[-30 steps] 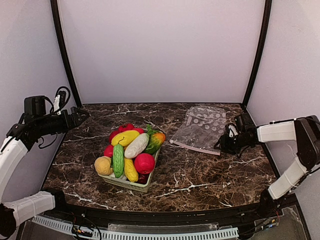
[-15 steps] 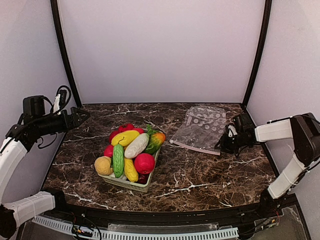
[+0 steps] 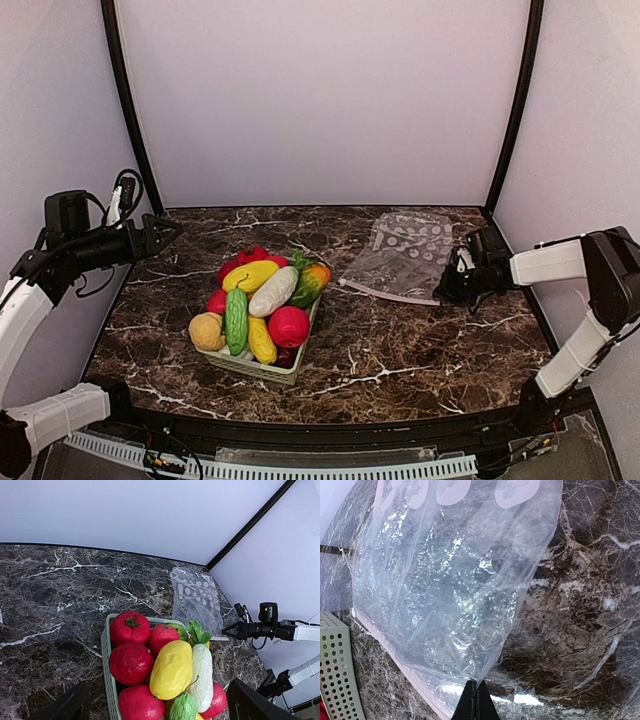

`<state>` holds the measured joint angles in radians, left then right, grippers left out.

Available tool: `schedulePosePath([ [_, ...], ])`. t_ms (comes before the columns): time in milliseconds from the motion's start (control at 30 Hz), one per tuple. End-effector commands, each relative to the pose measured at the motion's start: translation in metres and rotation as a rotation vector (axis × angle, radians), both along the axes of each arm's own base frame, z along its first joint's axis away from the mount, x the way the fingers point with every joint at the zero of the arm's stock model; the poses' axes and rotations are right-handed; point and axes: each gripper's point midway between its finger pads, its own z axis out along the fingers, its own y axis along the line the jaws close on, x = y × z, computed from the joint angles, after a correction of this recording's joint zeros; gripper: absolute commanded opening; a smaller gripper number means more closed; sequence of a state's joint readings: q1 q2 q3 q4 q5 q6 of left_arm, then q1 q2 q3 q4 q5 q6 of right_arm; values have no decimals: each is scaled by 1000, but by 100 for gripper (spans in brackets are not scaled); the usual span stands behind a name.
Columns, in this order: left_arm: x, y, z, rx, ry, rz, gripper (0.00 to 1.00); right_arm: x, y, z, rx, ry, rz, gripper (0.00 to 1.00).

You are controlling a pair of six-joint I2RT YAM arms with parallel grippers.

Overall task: Place the food in the zip-top bag and seal the zipper
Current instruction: Pick up the zipper food storage bag from the center of the board.

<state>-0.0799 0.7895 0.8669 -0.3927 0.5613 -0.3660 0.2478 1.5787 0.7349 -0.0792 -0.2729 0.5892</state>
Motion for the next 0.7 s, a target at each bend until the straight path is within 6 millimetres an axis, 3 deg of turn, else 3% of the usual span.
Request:
schedulePosePath([
  [0, -4, -7, 16, -1, -53, -31, 95, 0, 3, 18, 20, -51, 6, 0],
  [133, -2, -15, 32, -57, -70, -34, 92, 2, -3, 57, -3, -122, -4, 0],
  [367, 1, -50, 61, -18, -140, -104, 91, 5, -2, 180, 22, -362, 54, 0],
  [533, -4, -100, 79, 29, -246, -259, 91, -13, 20, 263, 146, -456, 170, 0],
  [633, -3, -136, 82, 75, -297, -346, 92, -28, 33, 302, 251, -493, 228, 0],
  [667, -13, -153, 91, 89, -345, -404, 92, -33, 36, 313, 286, -503, 244, 0],
])
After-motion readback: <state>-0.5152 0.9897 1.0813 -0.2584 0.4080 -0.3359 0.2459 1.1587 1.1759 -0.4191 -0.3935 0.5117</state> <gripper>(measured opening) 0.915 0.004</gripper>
